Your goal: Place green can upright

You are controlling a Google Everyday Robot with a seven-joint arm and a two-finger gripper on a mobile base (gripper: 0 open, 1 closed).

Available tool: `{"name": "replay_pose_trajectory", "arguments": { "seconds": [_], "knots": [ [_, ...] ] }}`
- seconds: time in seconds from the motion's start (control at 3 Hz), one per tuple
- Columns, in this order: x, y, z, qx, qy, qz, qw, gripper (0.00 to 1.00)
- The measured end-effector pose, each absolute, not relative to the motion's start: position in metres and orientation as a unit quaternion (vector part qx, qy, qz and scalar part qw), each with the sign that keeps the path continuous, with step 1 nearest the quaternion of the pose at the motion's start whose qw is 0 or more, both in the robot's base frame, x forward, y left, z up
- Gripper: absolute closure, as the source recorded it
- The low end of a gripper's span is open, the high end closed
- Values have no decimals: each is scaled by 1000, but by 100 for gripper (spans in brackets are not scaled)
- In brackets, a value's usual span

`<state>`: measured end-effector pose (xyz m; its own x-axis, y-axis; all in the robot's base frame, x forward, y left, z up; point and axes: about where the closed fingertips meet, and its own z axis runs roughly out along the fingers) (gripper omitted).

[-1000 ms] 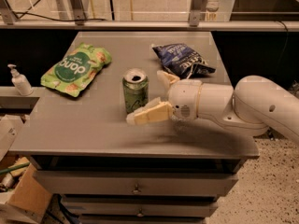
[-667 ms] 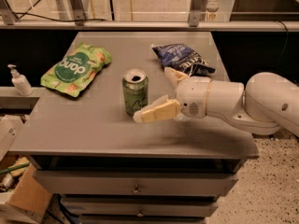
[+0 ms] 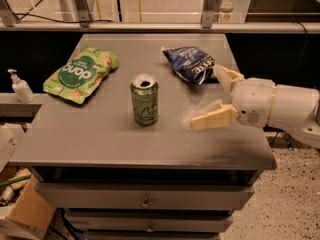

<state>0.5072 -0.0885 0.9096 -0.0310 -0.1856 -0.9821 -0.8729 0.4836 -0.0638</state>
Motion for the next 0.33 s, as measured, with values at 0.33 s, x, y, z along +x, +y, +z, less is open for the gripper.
{"name": "replay_pose_trajectory", "arguments": {
  "seconds": [0.33],
  "knots": [
    [505, -94, 910, -405, 651, 302, 566, 0]
  ]
}}
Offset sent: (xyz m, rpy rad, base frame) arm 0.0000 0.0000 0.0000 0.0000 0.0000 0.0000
